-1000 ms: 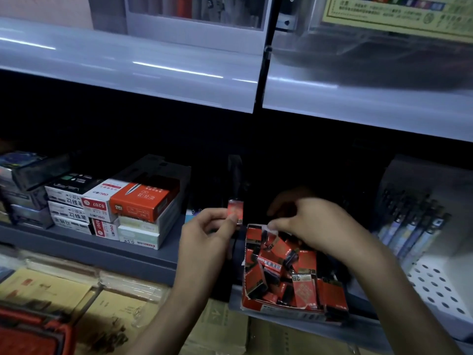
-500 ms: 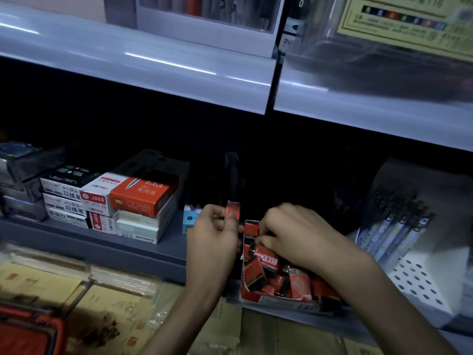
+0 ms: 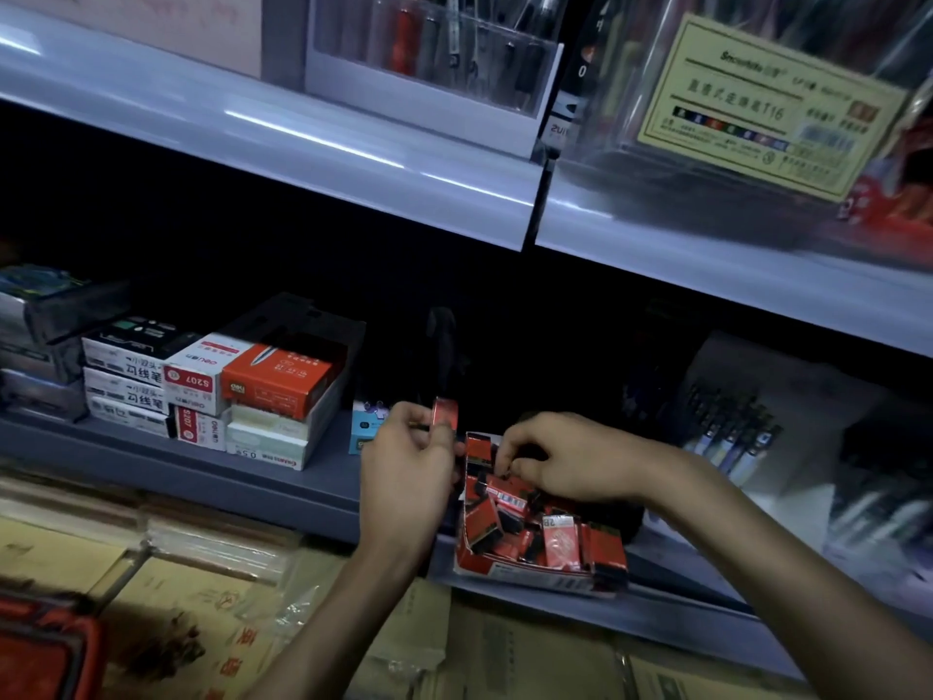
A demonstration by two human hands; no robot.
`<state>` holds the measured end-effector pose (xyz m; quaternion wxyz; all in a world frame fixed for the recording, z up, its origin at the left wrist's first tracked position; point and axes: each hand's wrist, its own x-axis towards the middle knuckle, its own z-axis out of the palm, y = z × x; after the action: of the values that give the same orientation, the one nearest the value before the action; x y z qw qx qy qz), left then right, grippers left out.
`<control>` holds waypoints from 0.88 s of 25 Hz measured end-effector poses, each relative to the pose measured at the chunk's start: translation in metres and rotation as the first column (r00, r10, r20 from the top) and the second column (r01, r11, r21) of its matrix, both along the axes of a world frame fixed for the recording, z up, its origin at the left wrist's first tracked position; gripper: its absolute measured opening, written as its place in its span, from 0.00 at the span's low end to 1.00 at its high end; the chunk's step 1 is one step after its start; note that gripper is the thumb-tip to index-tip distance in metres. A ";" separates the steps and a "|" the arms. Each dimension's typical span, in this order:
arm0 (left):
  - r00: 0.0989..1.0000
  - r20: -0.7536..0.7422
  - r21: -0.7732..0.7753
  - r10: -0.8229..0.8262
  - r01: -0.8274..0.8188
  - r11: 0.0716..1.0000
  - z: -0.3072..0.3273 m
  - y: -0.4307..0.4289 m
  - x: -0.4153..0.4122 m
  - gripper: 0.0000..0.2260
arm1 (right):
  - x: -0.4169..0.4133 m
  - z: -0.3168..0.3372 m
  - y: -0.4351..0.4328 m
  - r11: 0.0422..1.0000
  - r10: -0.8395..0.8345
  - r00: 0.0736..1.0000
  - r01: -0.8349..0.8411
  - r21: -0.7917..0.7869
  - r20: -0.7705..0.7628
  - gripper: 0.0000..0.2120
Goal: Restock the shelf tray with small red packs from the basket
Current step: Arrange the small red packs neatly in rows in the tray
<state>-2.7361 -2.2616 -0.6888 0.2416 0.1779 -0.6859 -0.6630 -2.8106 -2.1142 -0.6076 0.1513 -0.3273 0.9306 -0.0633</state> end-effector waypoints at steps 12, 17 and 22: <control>1.000 -0.009 -0.024 -0.025 0.025 0.999 -0.001 -0.002 0.000 0.04 | -0.009 -0.002 0.004 0.986 -0.128 0.991 0.122 -0.111 -0.045 0.08; 1.000 -0.002 -0.025 -0.022 0.022 0.999 0.000 -0.001 -0.001 0.04 | -0.011 -0.003 -0.017 0.959 -0.283 0.958 0.284 0.014 -0.054 0.16; 1.000 0.007 -0.032 -0.013 0.014 0.999 -0.001 -0.002 -0.002 0.03 | -0.016 0.011 -0.037 0.922 -0.303 0.953 0.291 0.256 0.007 0.13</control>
<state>-2.7385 -2.2638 -0.6899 0.2377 0.1716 -0.6983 -0.6530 -2.8263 -2.1510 -0.5962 0.2018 -0.1591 0.9661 0.0259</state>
